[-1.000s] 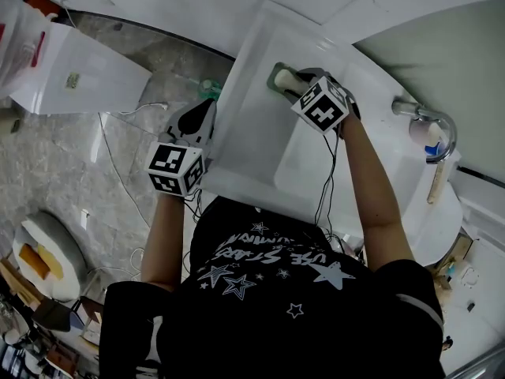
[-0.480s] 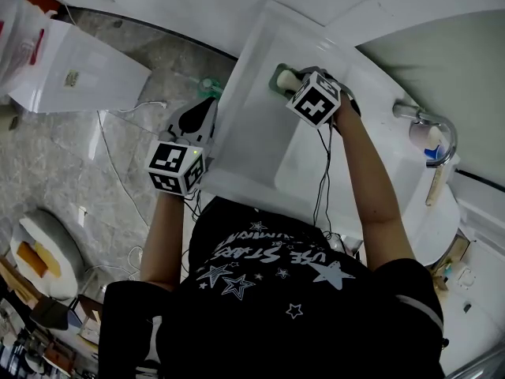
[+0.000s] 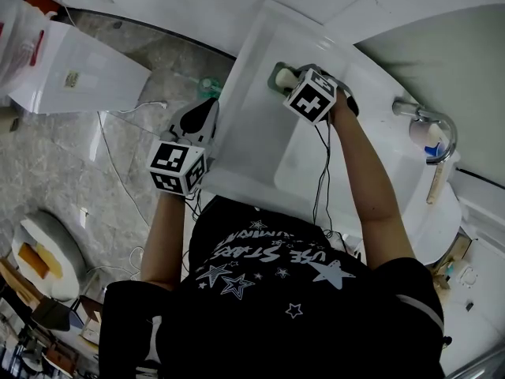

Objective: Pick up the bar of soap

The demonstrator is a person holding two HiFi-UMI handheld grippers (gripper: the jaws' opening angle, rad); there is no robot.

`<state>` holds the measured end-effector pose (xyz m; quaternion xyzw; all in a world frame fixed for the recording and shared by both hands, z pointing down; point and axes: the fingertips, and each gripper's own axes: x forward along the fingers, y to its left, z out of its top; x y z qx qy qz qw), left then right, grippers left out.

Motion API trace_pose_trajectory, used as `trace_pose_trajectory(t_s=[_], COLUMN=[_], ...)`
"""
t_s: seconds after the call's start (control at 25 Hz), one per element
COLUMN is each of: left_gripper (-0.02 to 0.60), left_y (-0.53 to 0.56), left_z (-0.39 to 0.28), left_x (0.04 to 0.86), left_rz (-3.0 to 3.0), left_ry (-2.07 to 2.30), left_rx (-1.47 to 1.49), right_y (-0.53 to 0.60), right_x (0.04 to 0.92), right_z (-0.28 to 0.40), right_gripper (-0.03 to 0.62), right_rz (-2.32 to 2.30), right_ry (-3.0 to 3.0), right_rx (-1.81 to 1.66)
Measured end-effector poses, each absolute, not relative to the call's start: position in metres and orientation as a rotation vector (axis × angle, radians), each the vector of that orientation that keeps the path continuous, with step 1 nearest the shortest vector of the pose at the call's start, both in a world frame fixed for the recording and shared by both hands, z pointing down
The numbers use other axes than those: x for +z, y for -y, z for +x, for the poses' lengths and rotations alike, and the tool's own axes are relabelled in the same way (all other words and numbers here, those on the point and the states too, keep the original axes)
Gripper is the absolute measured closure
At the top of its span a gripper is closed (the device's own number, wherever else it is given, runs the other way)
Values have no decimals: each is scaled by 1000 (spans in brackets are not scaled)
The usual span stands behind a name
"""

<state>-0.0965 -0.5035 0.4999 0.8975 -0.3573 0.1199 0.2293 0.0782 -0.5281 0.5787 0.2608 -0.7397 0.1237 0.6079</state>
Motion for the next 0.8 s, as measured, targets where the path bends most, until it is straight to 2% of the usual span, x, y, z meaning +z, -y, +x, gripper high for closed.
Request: trace_pose_trajectory(t_s=[0.32,0.8], left_gripper=[571,571], left_y=[498,473], left_z=[-96,-86], left_x=[491,460], left_rz=[2489,2533], left_ry=[992,1029], left_rx=[327,304], right_y=[526,518], right_x=[569,497], right_z=[83,82], right_gripper=[407,410], right_rz=[644,890], right_ry=[1746,1950], right_rx=[259,189])
